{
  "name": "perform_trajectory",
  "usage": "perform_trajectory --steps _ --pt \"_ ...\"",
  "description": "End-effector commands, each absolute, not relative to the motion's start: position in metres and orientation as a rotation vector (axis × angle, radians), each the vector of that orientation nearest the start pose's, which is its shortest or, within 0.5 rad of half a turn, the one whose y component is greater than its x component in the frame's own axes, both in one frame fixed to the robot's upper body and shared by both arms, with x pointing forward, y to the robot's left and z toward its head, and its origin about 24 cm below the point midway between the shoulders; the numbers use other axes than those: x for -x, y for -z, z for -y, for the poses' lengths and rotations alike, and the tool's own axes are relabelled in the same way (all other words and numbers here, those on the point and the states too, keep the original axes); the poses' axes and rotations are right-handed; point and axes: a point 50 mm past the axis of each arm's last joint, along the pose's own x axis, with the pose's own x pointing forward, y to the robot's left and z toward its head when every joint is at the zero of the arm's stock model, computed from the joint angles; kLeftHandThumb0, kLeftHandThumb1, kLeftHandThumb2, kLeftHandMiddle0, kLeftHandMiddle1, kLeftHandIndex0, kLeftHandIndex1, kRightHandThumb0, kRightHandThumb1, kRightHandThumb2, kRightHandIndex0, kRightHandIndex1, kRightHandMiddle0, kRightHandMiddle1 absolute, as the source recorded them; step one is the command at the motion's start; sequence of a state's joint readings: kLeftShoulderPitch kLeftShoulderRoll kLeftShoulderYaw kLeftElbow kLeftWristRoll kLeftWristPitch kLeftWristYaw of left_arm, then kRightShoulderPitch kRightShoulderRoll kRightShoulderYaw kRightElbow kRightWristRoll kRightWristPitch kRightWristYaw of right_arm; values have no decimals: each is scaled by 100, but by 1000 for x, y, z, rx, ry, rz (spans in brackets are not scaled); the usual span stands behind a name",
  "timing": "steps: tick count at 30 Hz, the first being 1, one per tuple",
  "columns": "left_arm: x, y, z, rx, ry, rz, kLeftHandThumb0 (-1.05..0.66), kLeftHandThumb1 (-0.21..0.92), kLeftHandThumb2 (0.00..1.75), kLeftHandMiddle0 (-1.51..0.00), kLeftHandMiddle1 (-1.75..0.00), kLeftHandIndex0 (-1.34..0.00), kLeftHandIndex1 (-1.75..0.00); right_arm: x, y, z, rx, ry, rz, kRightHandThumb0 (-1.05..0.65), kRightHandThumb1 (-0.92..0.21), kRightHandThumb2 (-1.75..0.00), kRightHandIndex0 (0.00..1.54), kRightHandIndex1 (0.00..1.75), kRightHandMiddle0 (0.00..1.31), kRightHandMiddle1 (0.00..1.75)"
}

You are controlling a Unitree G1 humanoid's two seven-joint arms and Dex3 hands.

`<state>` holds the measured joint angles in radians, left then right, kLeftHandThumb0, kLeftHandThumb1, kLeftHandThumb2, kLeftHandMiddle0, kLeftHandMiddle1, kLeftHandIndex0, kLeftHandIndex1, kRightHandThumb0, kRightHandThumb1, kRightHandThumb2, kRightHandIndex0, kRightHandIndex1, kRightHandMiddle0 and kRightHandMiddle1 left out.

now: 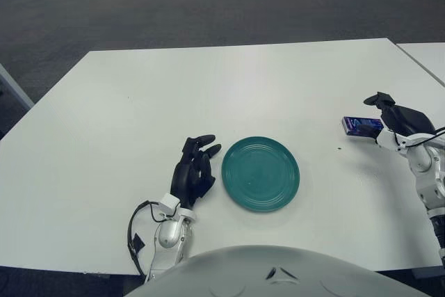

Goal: Put the gum into the plate.

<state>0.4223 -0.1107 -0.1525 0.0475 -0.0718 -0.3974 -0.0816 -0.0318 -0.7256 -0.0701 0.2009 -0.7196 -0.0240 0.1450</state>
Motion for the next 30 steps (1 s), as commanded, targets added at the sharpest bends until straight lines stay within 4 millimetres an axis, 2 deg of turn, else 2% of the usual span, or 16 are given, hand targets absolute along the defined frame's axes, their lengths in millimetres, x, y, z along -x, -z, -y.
perform_trajectory --steps 1,4,9,19,30 --pt "-154 23 -118 211 33 -114 -79 92 77 -42 -70 -14 -110 -262 -73 325 1448 -44 -297 -85 -92 -61 34 0 0 77" --pt "-155 24 -118 219 37 -111 -77 92 76 -42 -72 -14 -111 -269 -65 334 1463 -59 -336 -85 -92 -60 34 0 0 76" --pt "-155 24 -119 228 45 -104 -75 92 74 -41 -74 -13 -111 -273 -59 337 1483 -92 -368 -84 -92 -59 34 0 0 74" --pt "-155 24 -120 233 44 -96 -73 92 73 -39 -75 -12 -110 -276 -43 332 1476 -150 -432 -83 -92 -61 28 0 0 64" --pt "-156 23 -123 230 32 -96 -72 92 72 -38 -77 -13 -113 -276 -23 328 1479 -182 -468 -83 -92 -62 28 0 0 63"
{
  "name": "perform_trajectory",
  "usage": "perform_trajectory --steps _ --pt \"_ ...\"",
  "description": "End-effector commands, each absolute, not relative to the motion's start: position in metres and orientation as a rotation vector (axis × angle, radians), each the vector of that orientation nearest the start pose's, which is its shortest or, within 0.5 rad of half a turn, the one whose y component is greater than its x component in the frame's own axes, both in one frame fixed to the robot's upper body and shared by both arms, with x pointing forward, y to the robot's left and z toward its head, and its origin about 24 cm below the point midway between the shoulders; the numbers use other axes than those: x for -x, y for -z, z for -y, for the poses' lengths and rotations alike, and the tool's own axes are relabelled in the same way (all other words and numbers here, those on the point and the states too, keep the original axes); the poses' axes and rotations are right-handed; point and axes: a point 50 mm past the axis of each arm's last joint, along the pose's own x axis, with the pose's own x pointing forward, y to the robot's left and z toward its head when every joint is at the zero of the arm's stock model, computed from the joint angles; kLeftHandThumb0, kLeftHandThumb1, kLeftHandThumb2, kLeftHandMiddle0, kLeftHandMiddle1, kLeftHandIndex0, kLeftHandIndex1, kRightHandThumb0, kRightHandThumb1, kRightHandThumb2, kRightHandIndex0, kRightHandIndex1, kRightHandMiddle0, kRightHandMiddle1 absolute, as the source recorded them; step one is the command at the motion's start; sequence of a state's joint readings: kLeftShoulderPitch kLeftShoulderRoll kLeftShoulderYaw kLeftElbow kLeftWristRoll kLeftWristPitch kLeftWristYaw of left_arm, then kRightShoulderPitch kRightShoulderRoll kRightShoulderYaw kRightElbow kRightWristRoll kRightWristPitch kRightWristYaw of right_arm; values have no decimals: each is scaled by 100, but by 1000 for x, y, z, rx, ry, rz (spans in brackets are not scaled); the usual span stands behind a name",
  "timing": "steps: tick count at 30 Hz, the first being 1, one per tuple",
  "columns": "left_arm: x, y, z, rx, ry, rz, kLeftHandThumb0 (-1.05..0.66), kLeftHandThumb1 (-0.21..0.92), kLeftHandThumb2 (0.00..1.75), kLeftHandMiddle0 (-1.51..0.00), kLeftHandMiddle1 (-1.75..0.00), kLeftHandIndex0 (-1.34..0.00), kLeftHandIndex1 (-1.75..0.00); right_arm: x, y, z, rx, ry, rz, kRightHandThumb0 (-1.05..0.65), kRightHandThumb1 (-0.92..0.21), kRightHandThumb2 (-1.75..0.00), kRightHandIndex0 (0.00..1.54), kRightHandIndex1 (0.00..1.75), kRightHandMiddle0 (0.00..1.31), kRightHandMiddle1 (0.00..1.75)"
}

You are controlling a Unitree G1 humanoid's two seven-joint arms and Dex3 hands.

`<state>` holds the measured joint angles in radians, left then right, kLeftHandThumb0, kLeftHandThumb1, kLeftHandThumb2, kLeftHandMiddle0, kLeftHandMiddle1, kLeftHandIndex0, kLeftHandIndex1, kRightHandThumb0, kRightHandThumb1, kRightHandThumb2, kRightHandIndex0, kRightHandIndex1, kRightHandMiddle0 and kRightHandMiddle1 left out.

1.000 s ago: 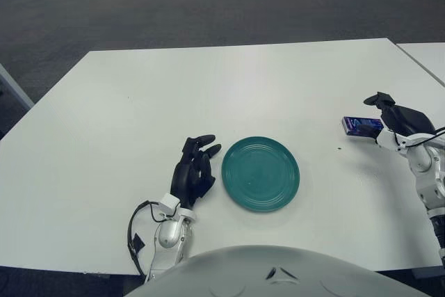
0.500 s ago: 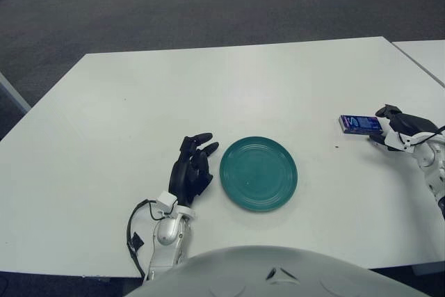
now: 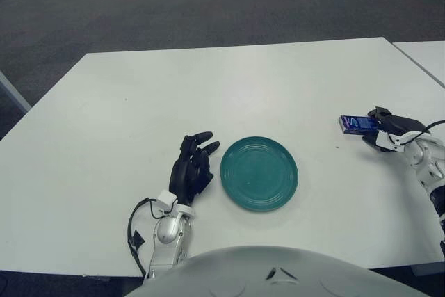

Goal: Put the gum into the plate.

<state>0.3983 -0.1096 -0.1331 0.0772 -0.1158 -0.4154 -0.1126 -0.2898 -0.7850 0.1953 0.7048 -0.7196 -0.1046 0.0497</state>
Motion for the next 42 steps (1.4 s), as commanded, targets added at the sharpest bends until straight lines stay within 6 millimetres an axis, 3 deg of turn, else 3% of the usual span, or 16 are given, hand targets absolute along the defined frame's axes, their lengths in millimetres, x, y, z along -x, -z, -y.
perform_trajectory --steps 1,42 --pt "-156 23 -123 227 31 -96 -73 92 72 -38 -77 -13 -113 -276 -22 327 1480 -185 -468 -83 -92 -62 28 0 0 63" --pt "-160 30 -128 203 34 -101 -77 92 77 -35 -73 -8 -112 -296 -17 317 1662 -365 -419 -81 -92 -62 33 1 0 60"
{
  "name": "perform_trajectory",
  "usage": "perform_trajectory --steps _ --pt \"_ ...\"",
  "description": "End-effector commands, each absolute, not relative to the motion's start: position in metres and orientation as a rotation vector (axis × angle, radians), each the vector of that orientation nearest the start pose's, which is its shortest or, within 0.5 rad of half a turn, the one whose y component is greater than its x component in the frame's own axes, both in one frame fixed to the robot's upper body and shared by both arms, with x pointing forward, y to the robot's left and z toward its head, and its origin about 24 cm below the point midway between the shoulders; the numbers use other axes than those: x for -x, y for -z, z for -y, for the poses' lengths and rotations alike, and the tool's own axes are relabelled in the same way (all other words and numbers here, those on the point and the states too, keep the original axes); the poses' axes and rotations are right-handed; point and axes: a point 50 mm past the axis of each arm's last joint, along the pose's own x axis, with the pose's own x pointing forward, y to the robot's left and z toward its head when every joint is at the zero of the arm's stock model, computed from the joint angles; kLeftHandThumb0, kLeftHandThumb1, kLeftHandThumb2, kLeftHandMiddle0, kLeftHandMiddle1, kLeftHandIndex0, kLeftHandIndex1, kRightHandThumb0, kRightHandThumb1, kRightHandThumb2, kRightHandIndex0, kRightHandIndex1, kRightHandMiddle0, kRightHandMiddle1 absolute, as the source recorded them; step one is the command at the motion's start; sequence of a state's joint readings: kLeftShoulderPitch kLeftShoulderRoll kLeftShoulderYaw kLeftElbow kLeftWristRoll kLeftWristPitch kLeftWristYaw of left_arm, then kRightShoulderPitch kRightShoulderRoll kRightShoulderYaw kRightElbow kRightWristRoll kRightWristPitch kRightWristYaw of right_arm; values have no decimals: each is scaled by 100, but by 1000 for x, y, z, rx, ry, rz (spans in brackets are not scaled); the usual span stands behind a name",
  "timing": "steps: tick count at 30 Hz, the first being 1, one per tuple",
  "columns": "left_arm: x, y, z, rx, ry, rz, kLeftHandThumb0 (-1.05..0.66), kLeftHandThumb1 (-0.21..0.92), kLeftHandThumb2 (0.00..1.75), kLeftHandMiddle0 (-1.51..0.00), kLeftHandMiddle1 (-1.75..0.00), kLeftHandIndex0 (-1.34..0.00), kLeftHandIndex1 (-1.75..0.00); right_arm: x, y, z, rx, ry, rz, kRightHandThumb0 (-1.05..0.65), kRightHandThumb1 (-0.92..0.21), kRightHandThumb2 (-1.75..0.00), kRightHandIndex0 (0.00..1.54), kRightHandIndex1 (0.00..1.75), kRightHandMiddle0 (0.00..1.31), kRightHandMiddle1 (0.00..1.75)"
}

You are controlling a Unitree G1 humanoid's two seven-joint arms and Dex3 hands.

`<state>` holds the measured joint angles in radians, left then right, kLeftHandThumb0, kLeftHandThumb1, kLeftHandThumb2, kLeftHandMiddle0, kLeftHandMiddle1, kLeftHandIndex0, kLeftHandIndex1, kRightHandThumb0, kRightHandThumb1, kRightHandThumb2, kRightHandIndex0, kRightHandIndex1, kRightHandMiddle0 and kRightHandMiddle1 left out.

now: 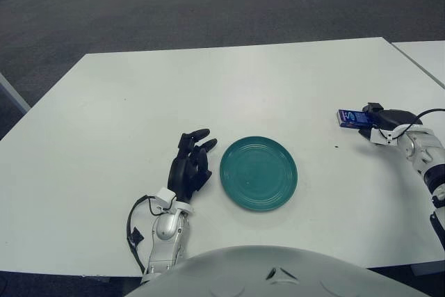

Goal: Put the gum into the plate.

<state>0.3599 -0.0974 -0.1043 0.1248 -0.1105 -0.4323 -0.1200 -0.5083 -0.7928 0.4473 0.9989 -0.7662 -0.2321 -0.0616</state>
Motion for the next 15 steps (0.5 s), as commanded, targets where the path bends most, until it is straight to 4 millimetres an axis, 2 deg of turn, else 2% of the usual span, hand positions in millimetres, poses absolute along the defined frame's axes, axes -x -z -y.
perform_trajectory --steps 1,6,8,9,10,11,13,15 --pt "-160 30 -128 204 34 -99 -77 92 77 -35 -73 -8 -112 -296 -17 317 1664 -370 -415 -80 -92 -62 33 1 0 60" --pt "-161 30 -127 206 33 -95 -76 92 77 -35 -72 -8 -112 -293 -10 314 1678 -383 -405 -80 -92 -61 32 1 0 60" --pt "-161 30 -127 205 32 -94 -76 92 76 -35 -72 -8 -112 -290 -5 313 1676 -381 -392 -79 -92 -61 36 2 0 71" --pt "-161 29 -127 205 30 -94 -75 92 76 -35 -72 -8 -112 -287 -2 313 1675 -378 -382 -78 -92 -60 39 4 0 81" --pt "-161 29 -127 205 29 -94 -75 92 76 -35 -72 -8 -112 -285 1 313 1674 -376 -376 -77 -92 -59 43 6 0 100" --pt "-161 29 -128 207 28 -95 -75 92 76 -35 -72 -8 -112 -281 5 312 1678 -379 -367 -76 -92 -58 44 6 0 106" --pt "-162 29 -128 211 26 -96 -75 92 75 -36 -73 -8 -112 -274 12 310 1684 -379 -352 -72 -92 -56 49 10 0 133" --pt "-162 29 -128 216 23 -96 -75 92 74 -36 -73 -8 -111 -269 15 310 1692 -372 -336 -55 -89 -58 53 14 12 153"
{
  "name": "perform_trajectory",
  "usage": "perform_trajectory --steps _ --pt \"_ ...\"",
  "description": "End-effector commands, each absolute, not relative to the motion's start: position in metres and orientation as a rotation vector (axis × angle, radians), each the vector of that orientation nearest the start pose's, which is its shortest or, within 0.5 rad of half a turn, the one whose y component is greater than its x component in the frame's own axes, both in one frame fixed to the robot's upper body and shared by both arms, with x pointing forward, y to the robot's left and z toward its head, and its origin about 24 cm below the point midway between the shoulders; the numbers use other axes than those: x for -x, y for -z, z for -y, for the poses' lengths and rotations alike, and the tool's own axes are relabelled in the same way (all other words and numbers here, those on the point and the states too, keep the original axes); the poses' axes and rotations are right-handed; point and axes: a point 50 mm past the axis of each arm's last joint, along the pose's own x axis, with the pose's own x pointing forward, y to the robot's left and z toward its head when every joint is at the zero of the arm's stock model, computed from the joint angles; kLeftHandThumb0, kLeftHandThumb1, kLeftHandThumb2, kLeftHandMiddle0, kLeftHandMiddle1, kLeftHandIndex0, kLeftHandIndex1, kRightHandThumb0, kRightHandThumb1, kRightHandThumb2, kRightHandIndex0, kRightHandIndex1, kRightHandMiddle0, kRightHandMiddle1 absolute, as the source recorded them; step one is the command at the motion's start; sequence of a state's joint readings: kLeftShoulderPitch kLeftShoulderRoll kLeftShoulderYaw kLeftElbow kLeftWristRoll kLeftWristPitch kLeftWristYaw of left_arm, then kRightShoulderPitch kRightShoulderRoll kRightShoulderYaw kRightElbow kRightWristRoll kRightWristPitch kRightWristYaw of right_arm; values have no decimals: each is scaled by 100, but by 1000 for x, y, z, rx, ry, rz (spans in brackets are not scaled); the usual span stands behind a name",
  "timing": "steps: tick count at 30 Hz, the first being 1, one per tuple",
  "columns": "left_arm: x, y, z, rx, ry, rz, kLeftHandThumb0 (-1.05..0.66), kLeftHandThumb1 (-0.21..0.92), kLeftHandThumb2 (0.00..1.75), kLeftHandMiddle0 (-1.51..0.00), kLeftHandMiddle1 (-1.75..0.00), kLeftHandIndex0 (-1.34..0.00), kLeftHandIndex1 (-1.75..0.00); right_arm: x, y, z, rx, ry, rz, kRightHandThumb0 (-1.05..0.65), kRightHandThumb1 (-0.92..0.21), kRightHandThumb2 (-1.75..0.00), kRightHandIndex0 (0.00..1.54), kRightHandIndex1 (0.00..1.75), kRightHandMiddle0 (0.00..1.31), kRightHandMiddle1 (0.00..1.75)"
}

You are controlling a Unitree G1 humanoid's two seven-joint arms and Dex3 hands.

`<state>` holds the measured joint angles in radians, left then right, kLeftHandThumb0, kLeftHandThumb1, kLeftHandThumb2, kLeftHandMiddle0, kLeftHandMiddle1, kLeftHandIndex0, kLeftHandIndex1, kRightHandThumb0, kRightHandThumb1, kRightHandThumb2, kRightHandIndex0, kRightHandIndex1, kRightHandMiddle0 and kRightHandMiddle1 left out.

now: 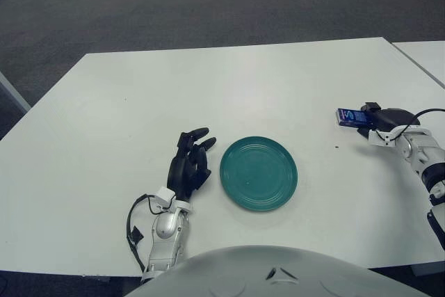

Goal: Put the gum into the plate.

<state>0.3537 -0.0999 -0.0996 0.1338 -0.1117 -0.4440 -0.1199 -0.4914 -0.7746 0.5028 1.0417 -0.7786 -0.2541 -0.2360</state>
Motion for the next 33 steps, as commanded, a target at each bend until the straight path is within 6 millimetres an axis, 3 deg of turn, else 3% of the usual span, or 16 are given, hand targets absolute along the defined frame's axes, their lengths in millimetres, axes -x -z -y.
perform_trajectory --steps 1,5,11,16,22,28,33 --pt "-162 29 -128 218 22 -96 -74 92 74 -37 -74 -8 -111 -268 16 310 1695 -368 -329 -48 -86 -61 56 16 17 161" --pt "-163 30 -129 232 16 -95 -74 92 72 -37 -75 -9 -111 -267 17 310 1740 -343 -298 -41 -77 -72 57 29 27 171" --pt "-164 30 -130 248 7 -90 -72 92 69 -38 -76 -9 -111 -259 29 312 1796 -302 -292 -39 -67 -85 50 65 35 174" --pt "-166 30 -130 251 5 -90 -73 92 69 -38 -76 -10 -111 -253 37 312 1814 -284 -306 -40 -64 -87 48 87 39 172" --pt "-167 30 -131 269 13 -87 -73 92 67 -37 -76 -11 -112 -250 39 313 1828 -266 -303 -40 -64 -87 49 98 40 170" --pt "-169 30 -132 286 11 -80 -72 92 64 -38 -78 -13 -112 -255 31 318 1832 -233 -288 -40 -64 -86 48 108 39 171" --pt "-170 31 -132 286 5 -78 -72 92 64 -37 -77 -12 -112 -273 7 327 1828 -157 -256 -40 -64 -87 48 113 40 170"
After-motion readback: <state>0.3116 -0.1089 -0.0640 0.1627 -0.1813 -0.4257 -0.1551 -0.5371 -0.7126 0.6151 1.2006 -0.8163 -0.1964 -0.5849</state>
